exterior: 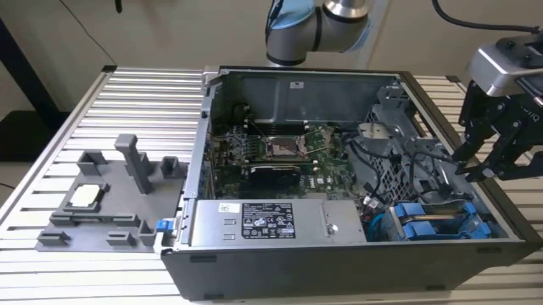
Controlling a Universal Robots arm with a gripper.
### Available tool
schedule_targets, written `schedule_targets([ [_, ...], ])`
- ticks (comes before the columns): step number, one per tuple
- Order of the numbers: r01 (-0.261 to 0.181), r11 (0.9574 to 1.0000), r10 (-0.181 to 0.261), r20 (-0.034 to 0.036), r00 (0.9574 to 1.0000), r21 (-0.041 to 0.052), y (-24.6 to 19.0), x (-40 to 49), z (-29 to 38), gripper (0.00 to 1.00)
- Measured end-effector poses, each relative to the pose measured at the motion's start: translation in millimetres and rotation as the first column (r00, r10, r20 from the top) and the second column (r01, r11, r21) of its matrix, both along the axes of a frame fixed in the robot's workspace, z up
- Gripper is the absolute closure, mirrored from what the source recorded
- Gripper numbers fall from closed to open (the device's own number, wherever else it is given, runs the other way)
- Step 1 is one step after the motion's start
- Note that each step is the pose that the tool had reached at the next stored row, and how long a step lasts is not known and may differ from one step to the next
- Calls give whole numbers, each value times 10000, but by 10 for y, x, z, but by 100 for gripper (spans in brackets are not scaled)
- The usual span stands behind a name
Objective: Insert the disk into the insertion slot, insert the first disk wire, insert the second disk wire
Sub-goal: 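Insert the first disk wire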
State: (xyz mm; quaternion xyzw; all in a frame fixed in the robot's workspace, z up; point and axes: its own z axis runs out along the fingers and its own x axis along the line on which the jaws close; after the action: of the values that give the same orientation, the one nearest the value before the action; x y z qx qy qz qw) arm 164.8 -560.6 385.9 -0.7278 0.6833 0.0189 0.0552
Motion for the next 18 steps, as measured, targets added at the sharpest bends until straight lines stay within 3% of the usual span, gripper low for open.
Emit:
schedule_targets([
  [6,0,10000,0,0,10000,1,0,1,-1,60],
  [9,0,10000,0,0,10000,0,0,1,0,68],
  [11,0,10000,0,-1,10000,1,0,1,-1,80],
  [18,0,10000,0,0,10000,0,0,2,0,81],
])
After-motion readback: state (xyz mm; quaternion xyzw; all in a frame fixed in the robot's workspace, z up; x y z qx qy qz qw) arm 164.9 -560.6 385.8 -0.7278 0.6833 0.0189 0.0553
